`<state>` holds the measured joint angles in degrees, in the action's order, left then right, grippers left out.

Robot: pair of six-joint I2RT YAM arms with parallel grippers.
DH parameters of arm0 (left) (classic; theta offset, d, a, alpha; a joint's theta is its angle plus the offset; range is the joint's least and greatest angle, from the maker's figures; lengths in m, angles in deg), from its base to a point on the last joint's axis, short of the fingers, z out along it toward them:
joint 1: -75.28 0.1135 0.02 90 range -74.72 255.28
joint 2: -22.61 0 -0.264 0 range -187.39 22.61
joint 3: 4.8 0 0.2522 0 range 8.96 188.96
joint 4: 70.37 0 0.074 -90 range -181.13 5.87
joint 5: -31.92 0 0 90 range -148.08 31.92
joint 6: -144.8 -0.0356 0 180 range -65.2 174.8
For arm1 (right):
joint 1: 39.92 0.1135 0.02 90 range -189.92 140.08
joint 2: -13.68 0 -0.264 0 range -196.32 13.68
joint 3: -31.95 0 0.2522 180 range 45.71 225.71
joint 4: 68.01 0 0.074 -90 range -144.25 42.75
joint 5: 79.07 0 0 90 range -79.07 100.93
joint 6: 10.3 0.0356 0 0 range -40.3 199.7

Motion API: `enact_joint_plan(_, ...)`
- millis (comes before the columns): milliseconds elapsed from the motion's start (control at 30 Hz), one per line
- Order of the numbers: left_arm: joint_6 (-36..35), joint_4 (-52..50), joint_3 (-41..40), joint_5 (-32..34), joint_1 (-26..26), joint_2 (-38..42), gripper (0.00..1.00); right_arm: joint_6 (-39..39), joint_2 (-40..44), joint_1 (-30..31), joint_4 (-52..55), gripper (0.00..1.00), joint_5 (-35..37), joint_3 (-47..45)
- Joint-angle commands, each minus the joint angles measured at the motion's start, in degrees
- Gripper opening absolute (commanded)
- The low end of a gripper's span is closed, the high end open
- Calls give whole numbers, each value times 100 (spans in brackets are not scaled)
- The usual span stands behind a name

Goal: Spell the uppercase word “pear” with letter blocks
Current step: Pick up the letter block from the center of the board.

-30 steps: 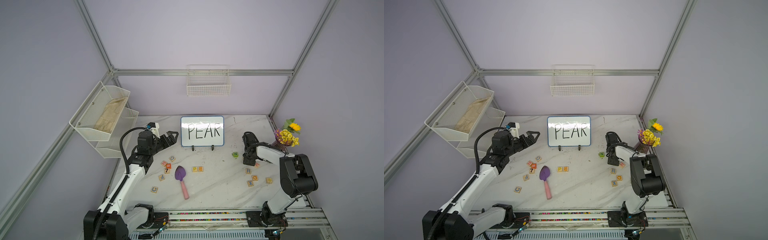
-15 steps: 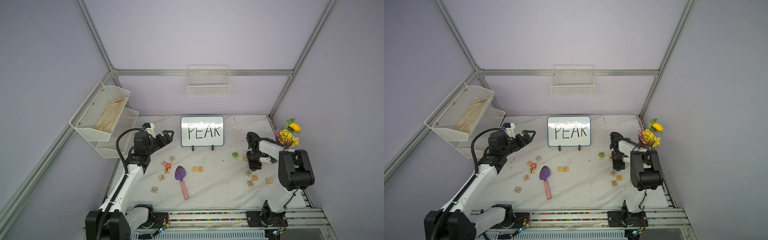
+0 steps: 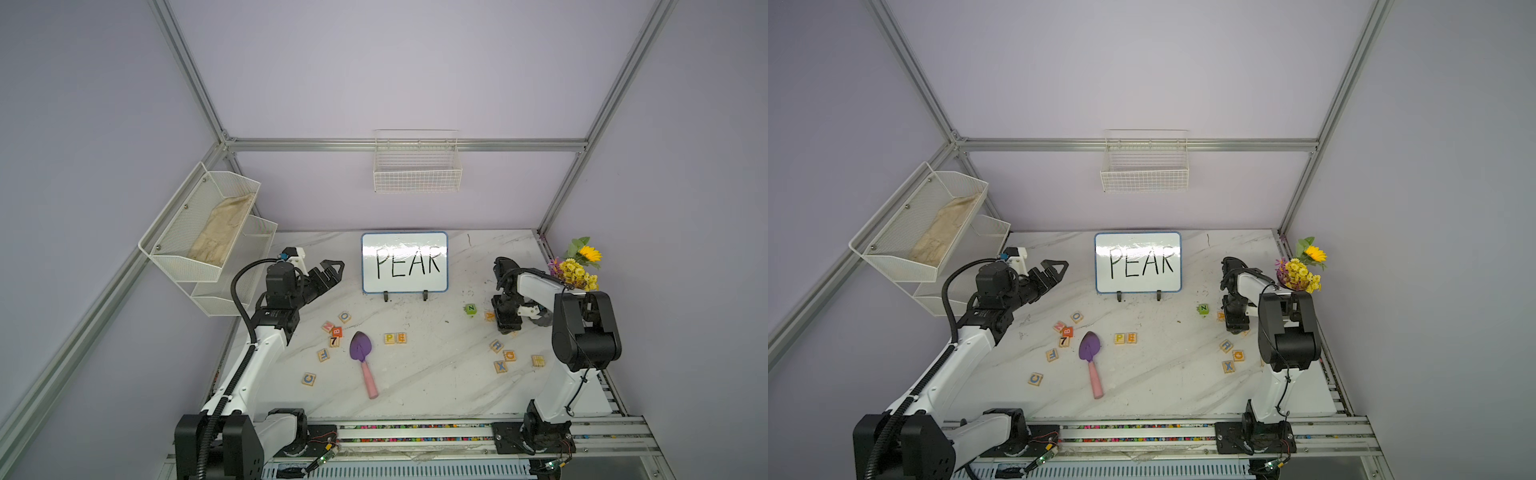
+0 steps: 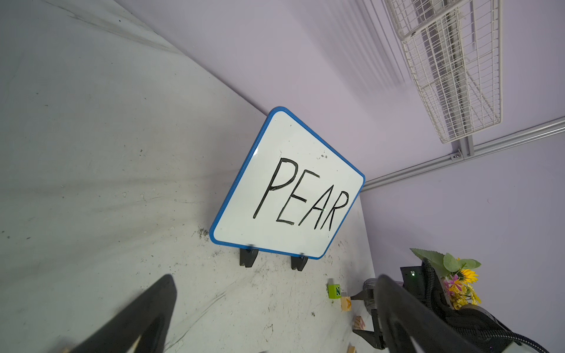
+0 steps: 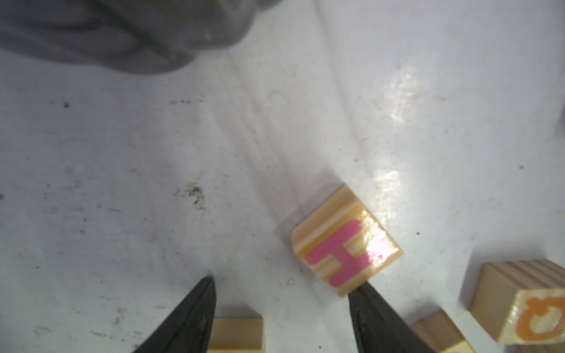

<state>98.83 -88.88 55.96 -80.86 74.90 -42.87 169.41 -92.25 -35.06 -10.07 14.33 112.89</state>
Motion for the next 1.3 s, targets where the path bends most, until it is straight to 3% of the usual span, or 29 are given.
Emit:
enact_joint_plan(0, 89, 312, -253, -132, 47, 13, 100, 347, -635, -12, -906, 70, -335, -97)
enact_joint_plan(267, 79, 296, -257, -114, 56, 52, 100, 435, -961, 231, -972, 69, -540, 225)
enact_joint_plan(633, 114, 283, -271, -81, 56, 122, 100, 1117, -386, 523, -635, 66, -217, -313)
enact_joint_plan(933, 141, 248, -288, 0, 56, 166, 100, 1031, -323, 526, -183, 57, -153, -251)
enact_joint_plan(1267, 150, 231, -299, 46, 85, 166, 100, 1036, -356, 531, -366, 46, -270, -432)
